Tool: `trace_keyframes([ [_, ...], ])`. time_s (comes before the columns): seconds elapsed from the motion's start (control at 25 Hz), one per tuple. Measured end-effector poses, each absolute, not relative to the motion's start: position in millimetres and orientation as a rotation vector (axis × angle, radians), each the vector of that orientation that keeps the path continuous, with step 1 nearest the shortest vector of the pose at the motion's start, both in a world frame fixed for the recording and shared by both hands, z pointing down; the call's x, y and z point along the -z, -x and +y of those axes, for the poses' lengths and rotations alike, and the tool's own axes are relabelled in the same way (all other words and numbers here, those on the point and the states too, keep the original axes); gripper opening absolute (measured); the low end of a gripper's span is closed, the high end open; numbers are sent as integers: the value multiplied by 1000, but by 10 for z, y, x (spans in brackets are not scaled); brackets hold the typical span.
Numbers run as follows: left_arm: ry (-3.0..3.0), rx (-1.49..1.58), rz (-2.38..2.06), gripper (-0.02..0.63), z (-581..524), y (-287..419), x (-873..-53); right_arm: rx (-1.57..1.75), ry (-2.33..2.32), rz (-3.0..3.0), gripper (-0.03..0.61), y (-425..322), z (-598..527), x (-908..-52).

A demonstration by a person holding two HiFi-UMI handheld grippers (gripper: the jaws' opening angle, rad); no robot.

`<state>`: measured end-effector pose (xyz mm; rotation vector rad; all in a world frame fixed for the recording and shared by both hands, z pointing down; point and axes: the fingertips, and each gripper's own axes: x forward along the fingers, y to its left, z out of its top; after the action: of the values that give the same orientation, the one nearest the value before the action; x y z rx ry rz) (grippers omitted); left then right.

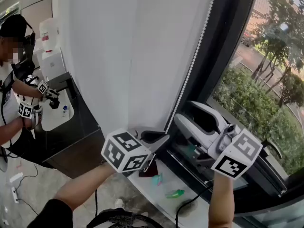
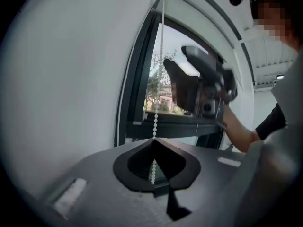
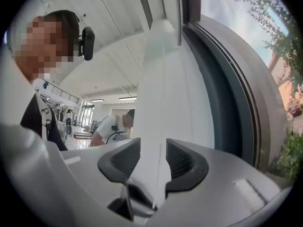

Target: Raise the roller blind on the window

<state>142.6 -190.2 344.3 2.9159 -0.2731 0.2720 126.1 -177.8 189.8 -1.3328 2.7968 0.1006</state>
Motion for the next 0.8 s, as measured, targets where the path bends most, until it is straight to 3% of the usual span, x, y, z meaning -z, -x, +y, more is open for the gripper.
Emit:
trace_keyframes([
  [0.2, -2804, -517, -242, 11, -1810, -1414, -4269, -133, 1383, 2772, 130, -1159, -1998, -1618],
  [0.44, -2805, -548, -241, 11, -1819, -1373, -4340, -192, 1428, 2746, 19, -1174, -2017, -1574],
  [0.56, -2822, -578, -182, 12, -1721, -1371, -4347, -137, 1395, 2720, 8, -1202, -1999, -1598],
  [0.6, -2820, -591, -151, 23, -1664, -1368, -4328, -144, 1397, 2710, 8, -1218, -1997, -1612],
  [0.68, -2836, -570, -112, 145, -1573, -1347, -4158, -170, 1447, 2709, 8, -1272, -2022, -1704],
  [0.8, -2911, -344, -174, 146, -1626, -1259, -3522, -86, 1484, 2771, 6, -1334, -2079, -2043],
])
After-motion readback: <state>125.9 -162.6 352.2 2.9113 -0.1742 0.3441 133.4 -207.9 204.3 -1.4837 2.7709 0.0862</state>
